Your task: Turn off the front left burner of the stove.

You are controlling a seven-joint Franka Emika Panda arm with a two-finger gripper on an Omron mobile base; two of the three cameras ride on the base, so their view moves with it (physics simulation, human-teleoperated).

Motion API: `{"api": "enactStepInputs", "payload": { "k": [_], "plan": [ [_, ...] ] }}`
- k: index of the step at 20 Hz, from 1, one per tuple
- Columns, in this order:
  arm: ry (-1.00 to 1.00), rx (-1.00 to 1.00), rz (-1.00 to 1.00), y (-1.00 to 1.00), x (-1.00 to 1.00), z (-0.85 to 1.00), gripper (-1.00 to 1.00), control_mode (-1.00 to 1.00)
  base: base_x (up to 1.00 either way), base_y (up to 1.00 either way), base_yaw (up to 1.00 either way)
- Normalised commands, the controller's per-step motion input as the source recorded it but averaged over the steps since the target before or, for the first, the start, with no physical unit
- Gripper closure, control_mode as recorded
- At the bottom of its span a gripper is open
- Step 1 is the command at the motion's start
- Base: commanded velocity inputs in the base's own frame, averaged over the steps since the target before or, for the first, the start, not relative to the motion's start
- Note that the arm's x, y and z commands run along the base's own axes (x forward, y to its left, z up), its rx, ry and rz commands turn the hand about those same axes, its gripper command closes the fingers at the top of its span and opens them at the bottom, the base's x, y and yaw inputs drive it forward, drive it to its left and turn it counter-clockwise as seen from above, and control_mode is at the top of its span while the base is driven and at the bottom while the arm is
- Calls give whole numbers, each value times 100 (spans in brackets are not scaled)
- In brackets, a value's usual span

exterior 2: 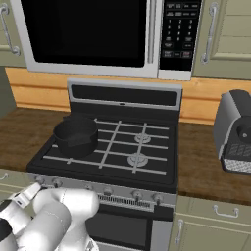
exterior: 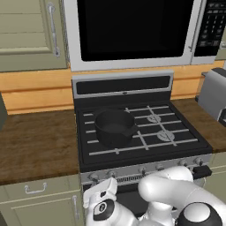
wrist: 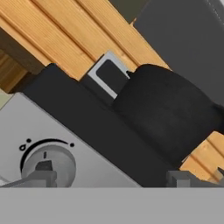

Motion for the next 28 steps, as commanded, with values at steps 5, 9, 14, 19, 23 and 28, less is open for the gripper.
{"api": "enactStepInputs", "payload": {
  "k": [5,9,14,19,23,28],
  "plan": [
    [0,0,1,13,15,-19,-100,-100,0,0,0],
    [0,0,0,28,4,-17,-100,-100,0,0,0],
    [0,0,1,25,9,-14,-100,-100,0,0,0],
    [0,-1,0,0,23,-25,-100,-100,0,0,0],
    [0,0,0,0,28,-17,-100,-100,0,0,0],
    [-1,-1,3,-2,8,-13,-100,-100,0,0,0]
  ]
}}
